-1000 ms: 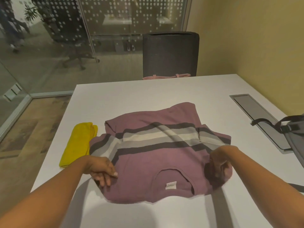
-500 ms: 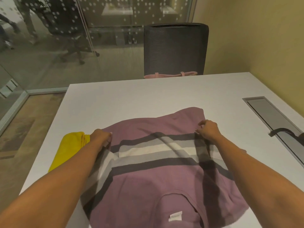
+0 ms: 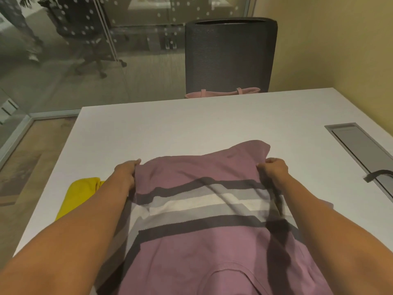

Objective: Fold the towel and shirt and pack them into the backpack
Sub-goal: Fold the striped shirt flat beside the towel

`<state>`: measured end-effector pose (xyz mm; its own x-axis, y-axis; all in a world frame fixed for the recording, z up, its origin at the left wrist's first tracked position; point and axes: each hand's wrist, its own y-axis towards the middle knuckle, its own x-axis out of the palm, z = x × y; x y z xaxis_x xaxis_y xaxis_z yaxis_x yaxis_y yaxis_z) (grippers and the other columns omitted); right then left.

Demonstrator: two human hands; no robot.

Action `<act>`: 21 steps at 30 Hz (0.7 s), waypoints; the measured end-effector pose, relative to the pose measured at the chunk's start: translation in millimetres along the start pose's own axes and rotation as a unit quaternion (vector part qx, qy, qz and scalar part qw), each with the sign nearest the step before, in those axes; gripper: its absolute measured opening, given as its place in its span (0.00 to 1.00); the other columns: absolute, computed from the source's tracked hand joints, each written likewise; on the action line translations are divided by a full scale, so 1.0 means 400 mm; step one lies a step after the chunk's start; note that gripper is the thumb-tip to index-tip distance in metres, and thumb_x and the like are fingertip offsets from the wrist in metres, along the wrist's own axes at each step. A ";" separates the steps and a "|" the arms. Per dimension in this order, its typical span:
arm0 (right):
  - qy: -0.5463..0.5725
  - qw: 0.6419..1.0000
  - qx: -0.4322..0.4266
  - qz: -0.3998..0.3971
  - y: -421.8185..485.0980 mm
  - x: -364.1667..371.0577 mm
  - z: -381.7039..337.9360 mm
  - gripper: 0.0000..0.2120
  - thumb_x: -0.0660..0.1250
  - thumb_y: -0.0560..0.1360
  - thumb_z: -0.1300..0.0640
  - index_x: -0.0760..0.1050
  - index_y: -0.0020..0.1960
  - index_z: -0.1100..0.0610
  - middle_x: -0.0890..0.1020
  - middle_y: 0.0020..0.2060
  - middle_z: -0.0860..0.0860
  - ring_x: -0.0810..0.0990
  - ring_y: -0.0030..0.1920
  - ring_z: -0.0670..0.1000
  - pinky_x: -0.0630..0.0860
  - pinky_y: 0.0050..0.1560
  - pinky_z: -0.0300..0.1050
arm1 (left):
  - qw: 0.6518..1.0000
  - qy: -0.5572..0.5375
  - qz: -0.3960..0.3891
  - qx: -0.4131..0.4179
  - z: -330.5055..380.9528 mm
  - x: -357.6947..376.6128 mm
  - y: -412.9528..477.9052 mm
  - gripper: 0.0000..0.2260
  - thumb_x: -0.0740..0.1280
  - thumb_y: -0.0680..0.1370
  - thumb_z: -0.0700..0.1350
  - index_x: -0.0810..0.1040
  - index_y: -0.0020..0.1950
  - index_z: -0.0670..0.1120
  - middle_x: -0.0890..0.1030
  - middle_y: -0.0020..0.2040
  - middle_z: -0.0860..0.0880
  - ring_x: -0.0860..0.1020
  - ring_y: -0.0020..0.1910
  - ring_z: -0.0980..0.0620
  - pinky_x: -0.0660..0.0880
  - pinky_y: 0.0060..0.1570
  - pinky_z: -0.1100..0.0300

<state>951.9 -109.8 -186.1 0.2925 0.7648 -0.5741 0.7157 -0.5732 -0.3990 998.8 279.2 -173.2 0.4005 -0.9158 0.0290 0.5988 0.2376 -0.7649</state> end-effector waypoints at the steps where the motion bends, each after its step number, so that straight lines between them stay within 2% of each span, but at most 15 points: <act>1: 0.066 0.998 -0.014 0.008 -0.001 -0.006 -0.004 0.15 0.68 0.73 0.60 0.76 0.58 0.63 0.78 0.53 0.57 0.77 0.52 0.57 0.76 0.56 0.49 | 0.999 -0.026 -0.006 0.023 0.009 0.001 -0.013 0.15 0.68 0.75 0.42 0.76 0.59 0.38 0.80 0.51 0.43 0.77 0.39 0.48 0.76 0.48 0.54; 2: 0.135 0.990 -0.031 0.013 -0.006 -0.016 -0.009 0.15 0.68 0.73 0.60 0.76 0.58 0.62 0.78 0.53 0.56 0.77 0.53 0.56 0.76 0.57 0.48 | 0.996 -0.058 -0.013 0.061 0.021 0.001 -0.027 0.11 0.68 0.75 0.41 0.77 0.55 0.38 0.80 0.46 0.44 0.77 0.39 0.50 0.77 0.47 0.55; 4: 0.289 0.956 -0.045 -0.008 -0.021 -0.047 -0.015 0.07 0.65 0.73 0.64 0.79 0.50 0.60 0.79 0.46 0.54 0.77 0.47 0.52 0.77 0.47 0.41 | 0.981 -0.107 -0.053 0.153 0.043 0.001 -0.077 0.05 0.66 0.76 0.40 0.80 0.47 0.40 0.82 0.38 0.47 0.77 0.39 0.52 0.79 0.44 0.59; 7: 0.433 0.890 -0.043 -0.136 -0.054 -0.130 0.016 0.05 0.67 0.69 0.62 0.72 0.36 0.56 0.74 0.31 0.53 0.73 0.34 0.49 0.75 0.35 0.41 | 0.935 -0.157 -0.199 0.249 0.048 -0.027 -0.170 0.21 0.59 0.80 0.40 0.83 0.30 0.46 0.83 0.31 0.52 0.81 0.36 0.57 0.79 0.39 0.66; 9: 0.416 0.876 -0.033 -0.242 -0.081 -0.190 0.057 0.10 0.73 0.58 0.58 0.74 0.35 0.57 0.75 0.30 0.55 0.75 0.32 0.51 0.79 0.34 0.41 | 0.916 -0.148 -0.286 0.240 0.034 -0.076 -0.220 0.17 0.64 0.77 0.42 0.83 0.30 0.47 0.83 0.32 0.52 0.82 0.36 0.59 0.79 0.40 0.66; 10: 0.352 0.896 -0.027 -0.268 -0.095 -0.220 0.080 0.08 0.73 0.59 0.59 0.75 0.35 0.59 0.76 0.30 0.55 0.76 0.31 0.51 0.78 0.32 0.39 | 0.912 -0.124 -0.325 0.216 0.028 -0.108 -0.228 0.06 0.72 0.70 0.44 0.84 0.32 0.47 0.84 0.34 0.51 0.82 0.36 0.58 0.80 0.40 0.65; 12: 0.103 0.948 -0.022 -0.300 -0.118 -0.260 0.115 0.03 0.62 0.73 0.67 0.74 0.42 0.63 0.77 0.34 0.59 0.76 0.33 0.52 0.76 0.28 0.37 | 0.922 0.085 -0.348 0.144 0.007 -0.167 -0.221 0.14 0.82 0.54 0.48 0.83 0.34 0.46 0.83 0.34 0.49 0.82 0.34 0.56 0.80 0.36 0.63; 13: -0.039 0.945 -0.016 -0.324 -0.122 -0.275 0.127 0.05 0.59 0.76 0.69 0.73 0.48 0.64 0.77 0.39 0.60 0.75 0.36 0.53 0.76 0.28 0.36 | 0.907 0.237 -0.335 0.099 -0.007 -0.194 -0.201 0.13 0.82 0.54 0.46 0.83 0.33 0.46 0.82 0.32 0.49 0.80 0.31 0.56 0.78 0.33 0.64; 14: -0.151 0.920 -0.012 -0.361 -0.118 -0.286 0.137 0.08 0.60 0.76 0.70 0.71 0.54 0.62 0.77 0.45 0.61 0.76 0.39 0.54 0.76 0.31 0.36 | 0.867 0.390 -0.305 0.051 -0.017 -0.208 -0.193 0.08 0.80 0.60 0.43 0.82 0.32 0.46 0.81 0.31 0.50 0.79 0.29 0.57 0.76 0.31 0.65; 15: -0.245 0.884 0.005 -0.397 -0.121 -0.291 0.137 0.14 0.62 0.74 0.71 0.71 0.56 0.58 0.77 0.50 0.62 0.76 0.43 0.55 0.76 0.34 0.37 | 0.804 0.519 -0.290 0.006 -0.027 -0.215 -0.188 0.05 0.76 0.67 0.39 0.82 0.34 0.46 0.81 0.29 0.51 0.79 0.28 0.57 0.75 0.30 0.65; 16: -0.324 0.849 0.023 -0.417 -0.117 -0.289 0.135 0.16 0.64 0.71 0.72 0.74 0.53 0.55 0.79 0.52 0.61 0.76 0.45 0.54 0.75 0.39 0.38 | 0.741 0.613 -0.271 -0.033 -0.033 -0.214 -0.179 0.06 0.72 0.71 0.37 0.82 0.36 0.46 0.81 0.29 0.52 0.79 0.28 0.58 0.75 0.30 0.65; 17: -0.383 0.825 0.029 -0.415 -0.119 -0.284 0.128 0.16 0.65 0.69 0.72 0.77 0.48 0.52 0.81 0.50 0.57 0.76 0.45 0.53 0.73 0.41 0.38 | 0.700 0.663 -0.258 -0.054 -0.032 -0.208 -0.170 0.07 0.70 0.73 0.36 0.81 0.38 0.46 0.82 0.28 0.53 0.80 0.29 0.58 0.75 0.30 0.65; 18: -0.428 0.815 0.013 -0.391 -0.122 -0.278 0.115 0.14 0.65 0.69 0.71 0.78 0.42 0.52 0.82 0.46 0.54 0.76 0.44 0.52 0.71 0.41 0.35 | 0.684 0.682 -0.252 -0.062 -0.027 -0.198 -0.169 0.07 0.69 0.73 0.36 0.81 0.38 0.46 0.82 0.28 0.53 0.80 0.29 0.58 0.74 0.29 0.66; 19: -0.452 0.822 -0.012 -0.346 -0.132 -0.274 0.097 0.11 0.66 0.70 0.69 0.78 0.40 0.53 0.81 0.43 0.52 0.76 0.42 0.50 0.71 0.37 0.32 | 0.676 0.692 -0.246 -0.060 -0.020 -0.183 -0.165 0.07 0.69 0.73 0.36 0.81 0.38 0.46 0.82 0.28 0.53 0.80 0.29 0.58 0.73 0.29 0.67; 21: -0.423 0.874 -0.076 -0.228 -0.139 -0.263 0.070 0.04 0.66 0.71 0.64 0.78 0.42 0.57 0.80 0.42 0.53 0.77 0.42 0.51 0.69 0.32 0.32 | 0.671 0.708 -0.215 -0.048 -0.005 -0.141 -0.171 0.06 0.68 0.74 0.36 0.79 0.39 0.45 0.83 0.29 0.52 0.80 0.28 0.57 0.72 0.29 0.68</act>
<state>863.6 -166.8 -123.5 -0.5724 0.3762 -0.7285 0.7303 -0.1700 -0.6616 934.1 314.0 -123.8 -0.8961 -0.2985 -0.3284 0.3730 -0.1059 -0.9218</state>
